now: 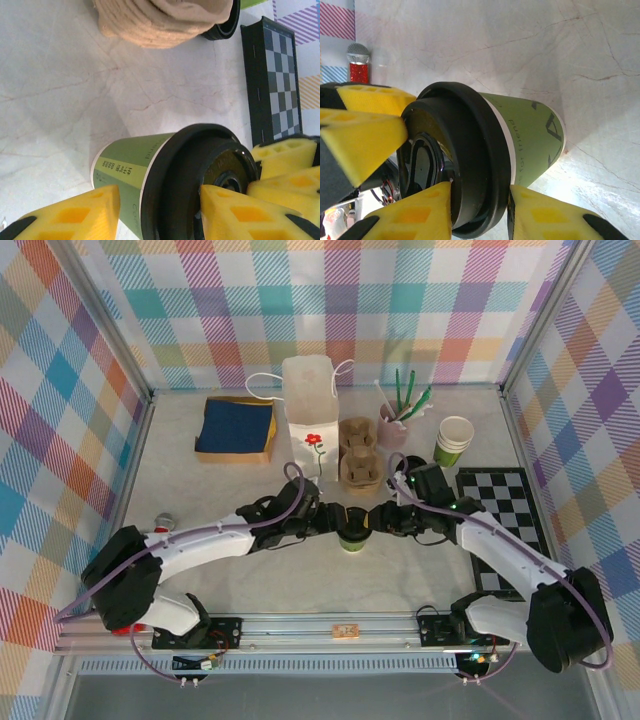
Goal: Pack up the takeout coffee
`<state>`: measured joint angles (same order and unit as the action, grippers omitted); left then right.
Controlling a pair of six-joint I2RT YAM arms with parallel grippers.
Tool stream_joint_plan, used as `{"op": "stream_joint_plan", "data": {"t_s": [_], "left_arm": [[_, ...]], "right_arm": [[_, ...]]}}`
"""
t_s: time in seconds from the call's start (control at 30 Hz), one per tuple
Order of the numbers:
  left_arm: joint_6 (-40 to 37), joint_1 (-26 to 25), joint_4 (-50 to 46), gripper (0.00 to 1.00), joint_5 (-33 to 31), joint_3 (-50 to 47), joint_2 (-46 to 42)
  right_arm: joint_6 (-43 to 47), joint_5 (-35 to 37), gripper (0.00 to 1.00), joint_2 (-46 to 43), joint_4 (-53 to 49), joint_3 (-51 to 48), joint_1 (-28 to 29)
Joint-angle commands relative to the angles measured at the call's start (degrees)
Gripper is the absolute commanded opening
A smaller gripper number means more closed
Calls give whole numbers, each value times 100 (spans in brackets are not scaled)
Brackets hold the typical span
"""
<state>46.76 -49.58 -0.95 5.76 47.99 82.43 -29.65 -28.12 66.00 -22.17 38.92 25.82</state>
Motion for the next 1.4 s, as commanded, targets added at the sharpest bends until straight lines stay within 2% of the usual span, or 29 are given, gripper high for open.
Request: {"op": "stream_joint_plan", "data": {"t_s": [0.0, 0.73, 1.0, 1.1, 1.37], "left_arm": [[-282, 161, -336, 45, -176, 127, 291], [-12, 168, 241, 44, -138, -1042, 395], [37, 168, 525, 44, -67, -1317, 436], [6, 167, 519, 47, -36, -1241, 282], [-331, 168, -77, 66, -73, -493, 163]], "right_arm": [[-145, 348, 31, 36, -610, -384, 1], [-540, 896, 32, 309, -415, -614, 2], [-526, 1028, 39, 379, -486, -545, 2], [-538, 926, 45, 355, -429, -554, 2], [-416, 564, 57, 170, -313, -321, 2]]}}
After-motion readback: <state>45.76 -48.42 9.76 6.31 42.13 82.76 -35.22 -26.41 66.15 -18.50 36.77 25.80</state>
